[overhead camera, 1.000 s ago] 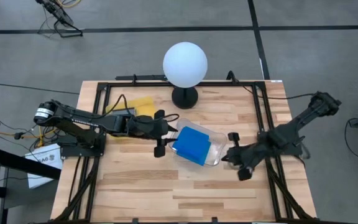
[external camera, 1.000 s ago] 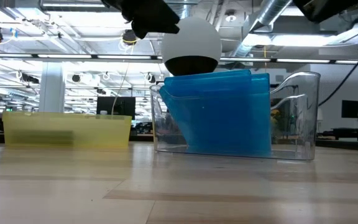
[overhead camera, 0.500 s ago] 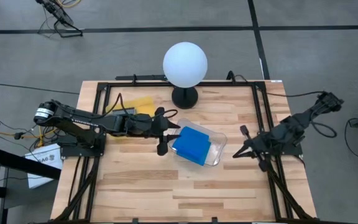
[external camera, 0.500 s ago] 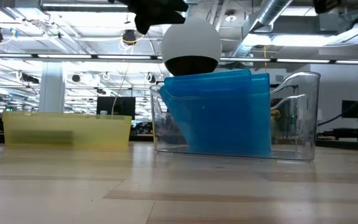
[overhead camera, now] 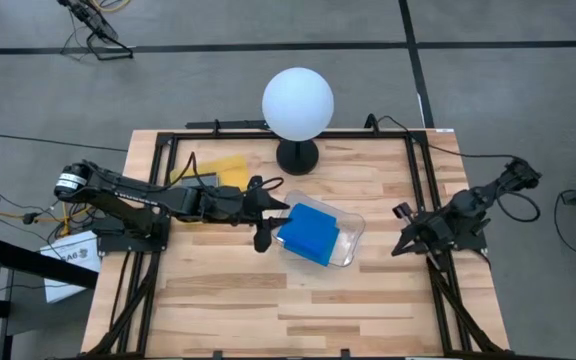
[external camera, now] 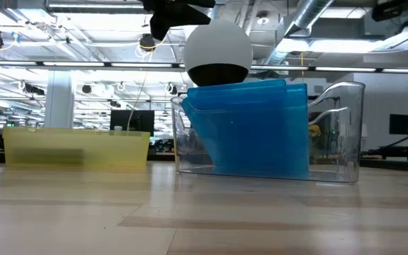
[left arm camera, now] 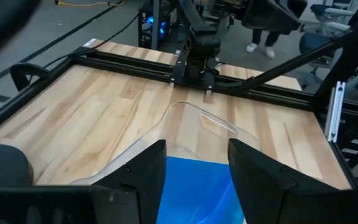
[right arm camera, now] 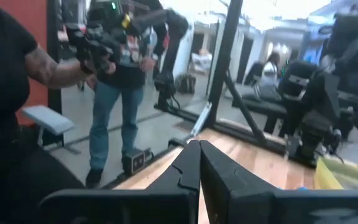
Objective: Pick & place jewel cases by type
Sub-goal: Return to Home Position
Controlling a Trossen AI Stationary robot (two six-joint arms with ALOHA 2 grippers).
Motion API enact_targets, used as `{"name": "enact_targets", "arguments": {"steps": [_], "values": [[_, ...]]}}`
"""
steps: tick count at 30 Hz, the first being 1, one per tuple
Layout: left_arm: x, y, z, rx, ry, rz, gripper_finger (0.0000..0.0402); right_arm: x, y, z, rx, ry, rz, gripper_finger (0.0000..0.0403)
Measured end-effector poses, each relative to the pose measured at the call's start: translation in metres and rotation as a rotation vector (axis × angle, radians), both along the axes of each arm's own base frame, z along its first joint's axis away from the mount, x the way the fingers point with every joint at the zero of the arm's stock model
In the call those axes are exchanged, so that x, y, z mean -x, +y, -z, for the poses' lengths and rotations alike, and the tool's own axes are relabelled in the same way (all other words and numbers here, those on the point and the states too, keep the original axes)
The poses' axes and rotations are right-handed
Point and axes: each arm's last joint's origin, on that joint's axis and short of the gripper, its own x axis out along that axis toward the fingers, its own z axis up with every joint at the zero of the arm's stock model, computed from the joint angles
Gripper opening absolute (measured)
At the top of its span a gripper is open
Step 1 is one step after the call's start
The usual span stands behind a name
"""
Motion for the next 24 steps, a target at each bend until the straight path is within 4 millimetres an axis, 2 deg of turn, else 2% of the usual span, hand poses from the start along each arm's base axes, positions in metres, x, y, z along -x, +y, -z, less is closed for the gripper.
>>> {"name": "enact_targets", "arguments": {"steps": [8,16,20,24], "values": [[0.001,0.000,0.003,0.118,0.019,-0.034,0.0166,0.015,-0.013,0.028,-0.048,-0.119,0.017,0.0000],[0.000,0.000,0.007,0.205,0.034,-0.060,0.0166,0.009,-0.014,0.052,-0.019,-0.081,-0.028,0.0000],[0.000,0.000,0.008,0.205,0.036,-0.060,0.0166,0.008,-0.015,0.052,-0.024,-0.117,-0.065,0.0000],[-0.001,0.000,0.007,0.208,0.029,-0.059,0.0166,0.004,-0.018,0.061,-0.044,-0.125,-0.034,0.0000]]}}
